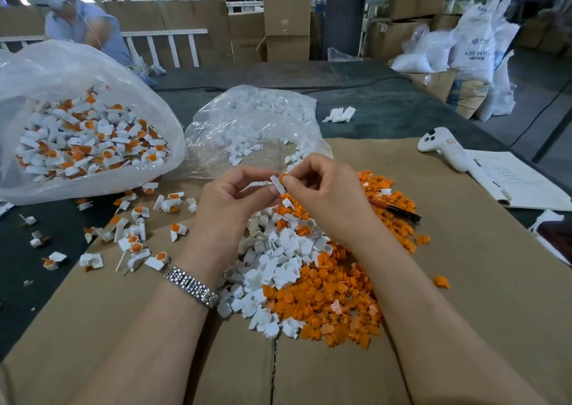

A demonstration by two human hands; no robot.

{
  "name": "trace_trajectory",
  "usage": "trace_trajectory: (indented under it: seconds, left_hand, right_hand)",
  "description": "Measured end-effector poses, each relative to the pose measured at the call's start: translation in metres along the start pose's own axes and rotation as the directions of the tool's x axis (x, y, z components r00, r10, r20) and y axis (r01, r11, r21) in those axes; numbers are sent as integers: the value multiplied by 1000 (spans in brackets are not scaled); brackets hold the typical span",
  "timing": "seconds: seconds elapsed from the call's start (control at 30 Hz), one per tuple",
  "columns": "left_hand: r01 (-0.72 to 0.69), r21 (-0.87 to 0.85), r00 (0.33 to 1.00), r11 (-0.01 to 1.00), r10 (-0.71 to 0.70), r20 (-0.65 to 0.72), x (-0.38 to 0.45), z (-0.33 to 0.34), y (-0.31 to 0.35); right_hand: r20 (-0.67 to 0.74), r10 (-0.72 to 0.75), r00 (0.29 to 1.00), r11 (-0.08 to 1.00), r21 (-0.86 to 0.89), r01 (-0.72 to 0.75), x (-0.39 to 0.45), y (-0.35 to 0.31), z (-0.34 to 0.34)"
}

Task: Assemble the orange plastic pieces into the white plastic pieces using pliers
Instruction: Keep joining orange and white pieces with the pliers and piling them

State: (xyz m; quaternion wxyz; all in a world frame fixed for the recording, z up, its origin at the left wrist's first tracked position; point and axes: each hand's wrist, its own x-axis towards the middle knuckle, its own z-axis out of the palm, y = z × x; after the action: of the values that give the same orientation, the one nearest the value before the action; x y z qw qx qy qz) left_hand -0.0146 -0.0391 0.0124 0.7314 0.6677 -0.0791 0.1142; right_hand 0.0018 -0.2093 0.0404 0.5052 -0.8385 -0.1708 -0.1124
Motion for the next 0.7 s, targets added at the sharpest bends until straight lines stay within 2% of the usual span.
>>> trace_trajectory:
  seconds: [0.1, 0.23, 0.37, 0.6, 0.7]
  left_hand:
    - [-39, 49, 999, 998, 40, -8, -1, -1, 0]
    - [102, -211, 995, 972, -99, 23, 1, 0, 4]
    - [143, -277, 990, 950, -134, 54, 0, 0, 7]
    - [211, -344, 977, 915, -186, 104, 1, -3, 10]
    - [182, -330, 983, 926, -182, 31, 1, -1, 9]
  right_hand:
    - [17, 67, 998, 992, 106, -69, 0, 0, 0]
    - [172, 21, 985, 973, 222, -60, 0, 3, -14]
    - [174, -86, 981, 982, 180, 54, -1, 2, -15]
    - [88, -127, 988, 987, 113, 117, -1, 3, -11]
    - [74, -153, 986, 987, 70, 147, -2, 3, -7]
